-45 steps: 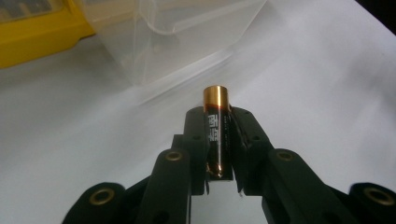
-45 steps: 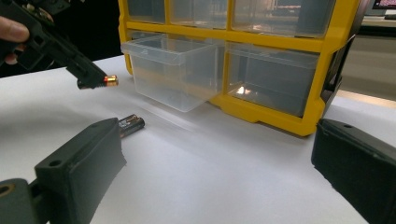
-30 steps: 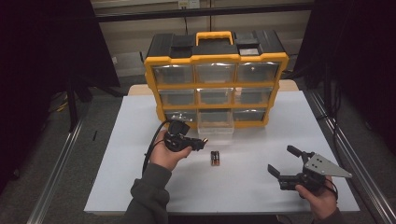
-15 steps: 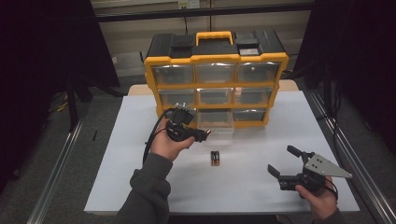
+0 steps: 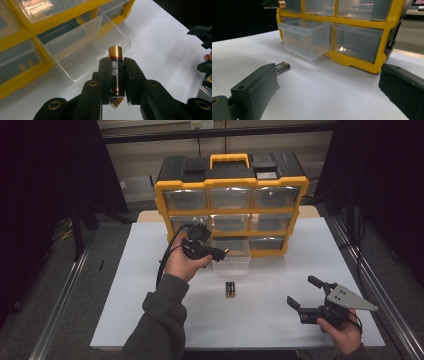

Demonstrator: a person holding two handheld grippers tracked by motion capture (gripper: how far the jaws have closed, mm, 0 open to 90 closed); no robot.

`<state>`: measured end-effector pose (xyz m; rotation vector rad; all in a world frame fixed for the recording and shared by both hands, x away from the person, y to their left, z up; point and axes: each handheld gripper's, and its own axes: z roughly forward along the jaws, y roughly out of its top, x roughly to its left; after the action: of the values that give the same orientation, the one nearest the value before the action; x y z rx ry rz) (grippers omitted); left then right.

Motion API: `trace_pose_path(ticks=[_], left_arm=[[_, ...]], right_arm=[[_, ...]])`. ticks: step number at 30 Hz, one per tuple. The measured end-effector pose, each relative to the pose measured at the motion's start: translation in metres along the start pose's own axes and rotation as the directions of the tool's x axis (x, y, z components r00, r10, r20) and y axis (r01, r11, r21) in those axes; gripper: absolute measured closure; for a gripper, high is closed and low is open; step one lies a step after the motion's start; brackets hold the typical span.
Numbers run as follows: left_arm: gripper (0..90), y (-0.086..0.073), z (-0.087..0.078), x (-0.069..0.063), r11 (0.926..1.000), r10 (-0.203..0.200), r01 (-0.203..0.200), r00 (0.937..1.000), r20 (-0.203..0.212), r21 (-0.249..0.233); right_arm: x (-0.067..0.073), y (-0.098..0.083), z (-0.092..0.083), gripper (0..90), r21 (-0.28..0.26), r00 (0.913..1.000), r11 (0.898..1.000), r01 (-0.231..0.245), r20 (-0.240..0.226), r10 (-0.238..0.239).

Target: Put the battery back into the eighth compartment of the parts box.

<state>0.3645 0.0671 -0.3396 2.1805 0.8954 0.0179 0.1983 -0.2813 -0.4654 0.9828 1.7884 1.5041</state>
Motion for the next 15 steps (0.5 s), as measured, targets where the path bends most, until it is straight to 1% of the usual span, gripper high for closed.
trace_pose_path(ticks=[1, 2, 3, 4, 6, 8, 10, 12, 13, 14, 15], left_arm=[[77.4, 0.001, 0.001, 0.001, 1.0, 0.007, -0.007, 1.0, -0.003, 0.0], [77.4, 0.003, 0.002, 0.002, 0.9996, 0.026, -0.026, 0.9996, -0.009, 0.013], [77.4, 0.004, 0.004, 0.002, 0.9999, 0.012, -0.012, 0.9999, -0.005, 0.0], [77.4, 0.005, 0.005, 0.004, 0.9999, 0.015, -0.015, 0.9998, -0.01, 0.008], [77.4, 0.007, 0.009, 0.006, 1.0, 0.003, -0.003, 0.9999, -0.011, -0.003], [77.4, 0.009, 0.011, 0.009, 0.9999, 0.011, -0.011, 0.9998, -0.019, 0.002], [77.4, 0.011, 0.013, 0.009, 0.9999, -0.002, 0.002, 0.9997, -0.022, -0.01], [77.4, 0.013, 0.015, 0.011, 1.0, 0.009, -0.009, 0.9996, -0.028, -0.004], [77.4, 0.014, 0.018, 0.01, 0.9997, -0.011, 0.01, 0.9994, -0.032, -0.021], [77.4, 0.014, 0.018, 0.01, 0.9997, -0.011, 0.01, 0.9994, -0.032, -0.021], [77.4, 0.015, 0.019, 0.011, 1.0, 0.001, -0.001, 0.9995, -0.03, -0.009]], right_arm=[[0.0, 0.0, 0.0, 1.9, 0.0, 1.0, 1.0, 0.0, 0.0, 0.0], [0.0, 0.0, 0.0, 1.9, 0.0, 1.0, 1.0, 0.003, -0.005, -0.003], [0.0, 0.0, 0.0, 1.8, 0.001, 1.0, 1.0, 0.004, -0.006, -0.004], [0.0, 0.0, 0.001, 1.8, 0.001, 1.0, 1.0, 0.003, -0.003, -0.003], [0.0, 0.0, 0.0, 1.9, 0.002, 1.0, 1.0, 0.0, -0.002, 0.0], [0.0, 0.0, 0.0, 1.9, 0.0, 1.0, 1.0, -0.001, -0.002, 0.001], [-0.001, 0.0, 0.0, 1.9, 0.002, 1.0, 1.0, 0.0, -0.001, 0.0], [0.0, 0.0, 0.0, 1.9, 0.0, 1.0, 1.0, -0.001, 0.0, 0.001], [-0.001, 0.0, -0.001, 1.9, 0.0, 1.0, 1.0, -0.001, -0.003, 0.001], [-0.001, 0.0, -0.001, 1.9, 0.0, 1.0, 1.0, -0.001, -0.003, 0.001], [-0.001, 0.0, -0.001, 1.9, 0.0, 1.0, 1.0, -0.001, -0.003, 0.001]])
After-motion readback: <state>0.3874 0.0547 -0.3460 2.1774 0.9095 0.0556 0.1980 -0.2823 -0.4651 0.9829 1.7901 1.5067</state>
